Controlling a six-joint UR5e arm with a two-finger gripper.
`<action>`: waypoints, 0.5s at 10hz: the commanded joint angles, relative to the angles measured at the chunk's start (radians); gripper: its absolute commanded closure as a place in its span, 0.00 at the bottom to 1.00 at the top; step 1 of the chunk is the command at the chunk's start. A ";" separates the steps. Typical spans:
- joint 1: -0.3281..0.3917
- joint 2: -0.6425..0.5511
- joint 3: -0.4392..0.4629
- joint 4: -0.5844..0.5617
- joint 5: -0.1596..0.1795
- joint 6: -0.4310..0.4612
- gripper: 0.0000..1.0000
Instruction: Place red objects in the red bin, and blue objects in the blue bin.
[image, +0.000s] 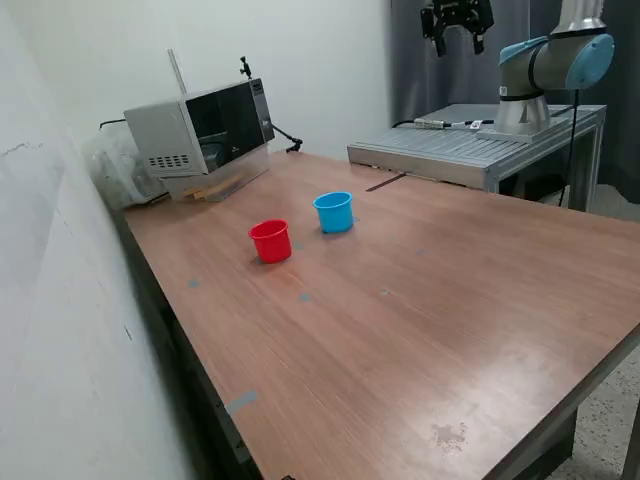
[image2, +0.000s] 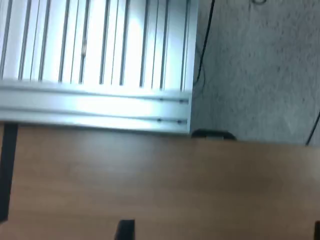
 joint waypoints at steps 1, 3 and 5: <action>0.003 -0.048 0.001 0.173 0.000 -0.003 0.00; -0.009 -0.046 -0.001 0.223 -0.003 -0.006 0.00; -0.016 -0.046 -0.001 0.223 -0.003 -0.006 0.00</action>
